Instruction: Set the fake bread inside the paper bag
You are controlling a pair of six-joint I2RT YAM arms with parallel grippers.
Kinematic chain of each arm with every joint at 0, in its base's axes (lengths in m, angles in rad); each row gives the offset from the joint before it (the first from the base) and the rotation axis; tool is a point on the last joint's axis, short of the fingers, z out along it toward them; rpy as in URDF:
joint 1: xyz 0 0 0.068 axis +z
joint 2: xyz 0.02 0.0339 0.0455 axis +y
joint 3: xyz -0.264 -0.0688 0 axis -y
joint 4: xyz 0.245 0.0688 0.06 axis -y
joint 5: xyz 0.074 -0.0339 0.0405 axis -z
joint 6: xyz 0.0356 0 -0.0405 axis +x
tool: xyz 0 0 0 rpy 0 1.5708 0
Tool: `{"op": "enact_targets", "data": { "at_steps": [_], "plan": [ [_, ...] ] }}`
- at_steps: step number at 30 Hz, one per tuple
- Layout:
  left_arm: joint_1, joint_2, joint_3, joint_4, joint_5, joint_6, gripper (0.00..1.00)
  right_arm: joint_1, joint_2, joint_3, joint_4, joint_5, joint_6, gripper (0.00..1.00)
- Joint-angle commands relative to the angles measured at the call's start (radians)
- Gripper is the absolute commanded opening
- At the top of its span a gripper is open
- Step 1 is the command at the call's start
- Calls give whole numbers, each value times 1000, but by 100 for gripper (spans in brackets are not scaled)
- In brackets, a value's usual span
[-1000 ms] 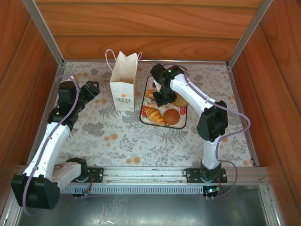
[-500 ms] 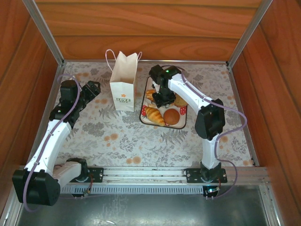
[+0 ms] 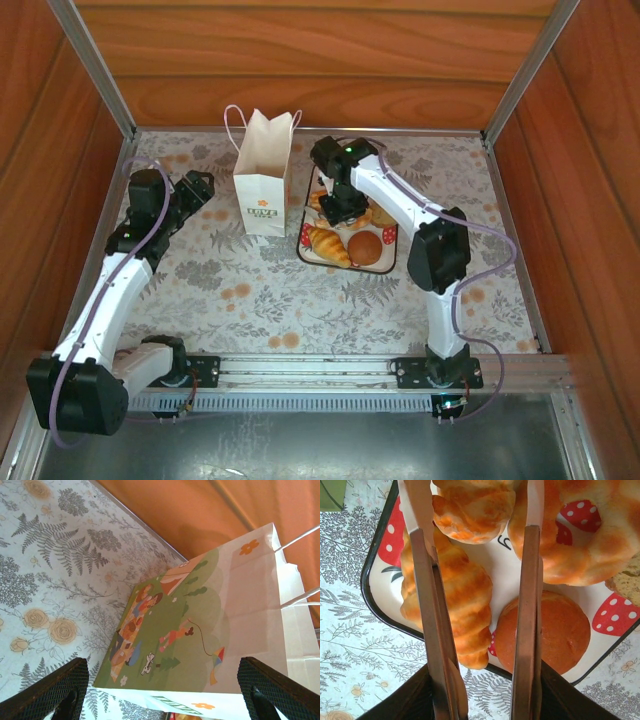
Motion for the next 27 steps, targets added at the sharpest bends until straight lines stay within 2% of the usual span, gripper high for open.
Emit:
{"op": "enact_targets", "data": {
  "at_steps": [1, 7, 14, 21, 27],
  "plan": [
    [8, 10, 13, 16, 15, -5, 83, 9, 27, 41, -19, 7, -9, 47],
    [7, 13, 31, 17, 42, -3, 82, 10, -11, 25, -16, 61, 7, 43],
    [-8, 39, 71, 59, 141, -32, 78, 8, -180, -70, 94, 91, 17, 36],
    [-68, 94, 162, 66, 193, -13, 79, 6, -321, -101, 110, 172, 33, 35],
    [-99, 166, 231, 77, 189, -6, 79, 8, -459, -96, 152, 175, 19, 35]
  ]
}}
